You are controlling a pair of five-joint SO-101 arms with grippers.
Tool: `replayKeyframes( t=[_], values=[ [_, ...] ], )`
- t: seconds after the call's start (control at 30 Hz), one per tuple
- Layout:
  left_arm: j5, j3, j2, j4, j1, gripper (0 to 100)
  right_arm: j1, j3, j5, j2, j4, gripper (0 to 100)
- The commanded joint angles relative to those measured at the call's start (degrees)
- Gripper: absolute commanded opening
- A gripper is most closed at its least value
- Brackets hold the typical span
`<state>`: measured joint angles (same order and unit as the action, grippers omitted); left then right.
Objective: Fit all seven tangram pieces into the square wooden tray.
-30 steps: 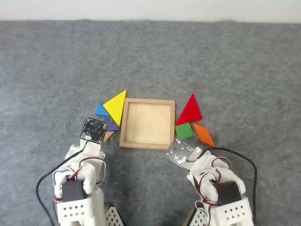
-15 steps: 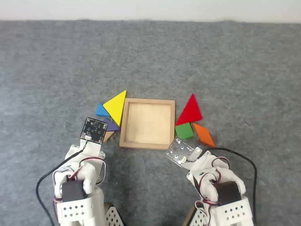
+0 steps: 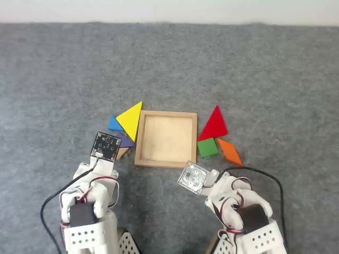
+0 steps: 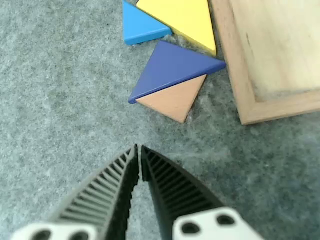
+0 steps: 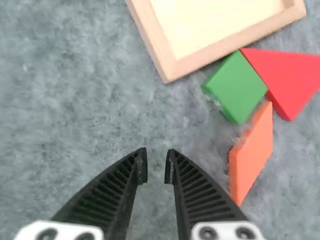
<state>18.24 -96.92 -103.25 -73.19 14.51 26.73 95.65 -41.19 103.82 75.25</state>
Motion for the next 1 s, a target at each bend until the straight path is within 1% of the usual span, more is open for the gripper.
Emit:
replayKeyframes(
  t=[0.0, 0.1, 0.17, 0.2, 0.3, 0.37, 0.47, 0.6, 0.67, 0.73, 0.77, 0.83, 0.9, 0.97],
  values=[
    [0.18, 3.12, -1.14, 3.08, 0.00, 2, 0.04, -3.43, 0.18, 0.13, 0.75, 8.3],
    [0.18, 3.65, -1.05, 7.38, 0.79, 2, -4.35, -11.87, 0.35, 0.13, -0.40, 8.3],
    [0.18, 0.92, -1.05, 9.49, 1.23, 2, -7.78, -18.90, 2.90, -0.48, -1.80, 8.3],
    [0.18, 0.31, -1.05, 9.76, 1.32, 2, -9.45, -22.42, 5.71, -0.48, -2.42, 8.3],
    [1.14, 0.84, -1.05, 7.30, 1.32, 2, -13.05, -30.59, 16.00, -1.45, -4.18, 8.4],
    [5.54, 0.92, -1.05, 6.07, 1.23, 2, -13.23, -32.79, 21.89, -5.23, -5.93, 8.7],
    [11.60, 0.92, -1.05, 4.75, 0.97, 2, -13.23, -33.23, 30.15, -17.36, -11.56, 8.8],
    [12.31, 0.84, -1.05, 5.01, 1.14, 2, -13.23, -37.80, 42.29, -39.60, -22.02, 8.8],
    [12.31, 0.75, -1.05, 5.01, 1.14, 2, -13.05, -43.16, 48.79, -51.12, -23.52, 9.8],
    [12.31, 0.75, -1.05, 4.92, 1.05, 2, -12.00, -49.67, 53.98, -61.93, -21.85, 14.7],
    [12.31, 0.66, -1.05, 4.84, 0.97, 2, -11.38, -52.75, 55.38, -67.47, -20.44, 18.0],
    [12.31, 0.66, -1.05, 4.84, 1.14, 2, -10.77, -57.49, 55.91, -76.53, -18.51, 23.2],
    [12.31, 0.66, -1.05, 4.57, 1.23, 2, -10.68, -60.84, 56.18, -83.65, -18.15, 25.5],
    [12.48, 0.66, -1.05, 2.73, 1.23, 2, -10.68, -63.12, 56.26, -88.92, -18.95, 25.8]
  ],
)
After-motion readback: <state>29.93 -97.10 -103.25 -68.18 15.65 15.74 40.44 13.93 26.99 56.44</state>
